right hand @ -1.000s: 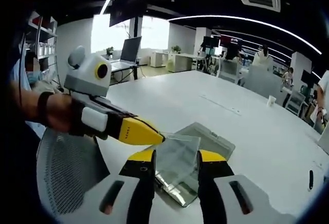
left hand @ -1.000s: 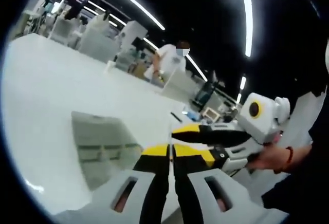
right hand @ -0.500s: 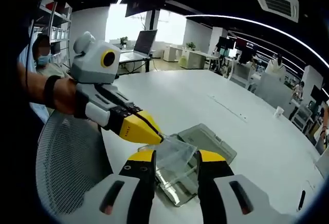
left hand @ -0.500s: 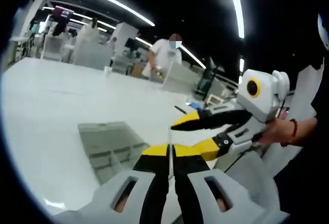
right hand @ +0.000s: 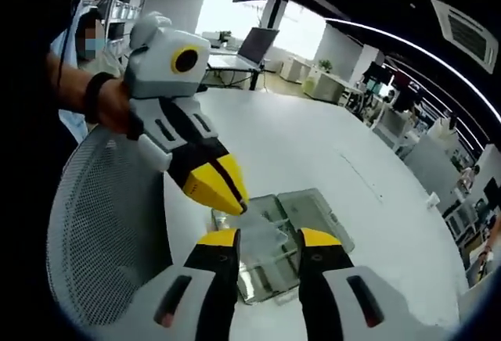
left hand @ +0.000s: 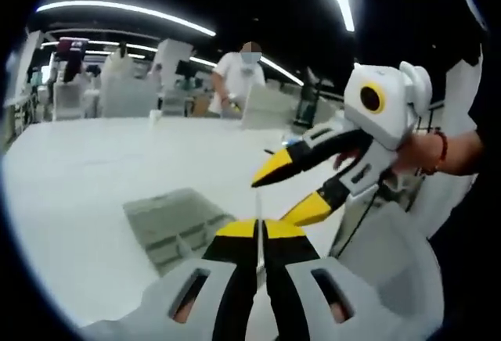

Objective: Insert the divider into the dual guide fixture by aligning both edges with the guide slots and pushing it downward to the bottom, including one-sided entry, uneven engagement, binding, and posture correction.

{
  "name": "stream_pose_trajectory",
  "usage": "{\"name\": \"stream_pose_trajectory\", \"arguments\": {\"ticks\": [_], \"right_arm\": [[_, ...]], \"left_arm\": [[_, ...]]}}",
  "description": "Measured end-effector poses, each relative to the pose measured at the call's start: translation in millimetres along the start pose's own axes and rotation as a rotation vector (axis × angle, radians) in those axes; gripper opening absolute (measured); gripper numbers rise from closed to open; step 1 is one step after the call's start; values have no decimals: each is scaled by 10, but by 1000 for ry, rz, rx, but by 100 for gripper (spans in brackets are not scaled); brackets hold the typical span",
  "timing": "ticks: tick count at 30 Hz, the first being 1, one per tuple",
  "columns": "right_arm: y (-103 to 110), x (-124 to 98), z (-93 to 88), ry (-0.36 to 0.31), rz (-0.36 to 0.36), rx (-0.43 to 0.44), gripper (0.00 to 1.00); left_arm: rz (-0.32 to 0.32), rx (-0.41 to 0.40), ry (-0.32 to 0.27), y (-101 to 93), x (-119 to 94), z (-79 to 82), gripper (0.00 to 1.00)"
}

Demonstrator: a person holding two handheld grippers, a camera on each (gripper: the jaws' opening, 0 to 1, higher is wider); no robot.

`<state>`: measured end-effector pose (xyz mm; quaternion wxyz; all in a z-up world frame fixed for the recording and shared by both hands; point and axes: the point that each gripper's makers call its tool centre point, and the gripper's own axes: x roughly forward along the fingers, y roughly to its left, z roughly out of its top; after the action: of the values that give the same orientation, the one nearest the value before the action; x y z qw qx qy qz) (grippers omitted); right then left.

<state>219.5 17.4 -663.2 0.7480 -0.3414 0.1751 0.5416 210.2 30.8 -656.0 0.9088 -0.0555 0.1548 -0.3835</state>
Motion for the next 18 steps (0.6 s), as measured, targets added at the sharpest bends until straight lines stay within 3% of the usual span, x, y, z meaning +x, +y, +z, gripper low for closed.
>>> {"name": "stream_pose_trajectory", "arguments": {"ticks": [9, 18], "right_arm": [[68, 50, 6, 28, 61, -118, 16], [98, 46, -11, 40, 106, -183, 7]], "left_arm": [[-24, 97, 30, -43, -10, -36, 0], [-35, 203, 18, -97, -18, 9, 0]]}}
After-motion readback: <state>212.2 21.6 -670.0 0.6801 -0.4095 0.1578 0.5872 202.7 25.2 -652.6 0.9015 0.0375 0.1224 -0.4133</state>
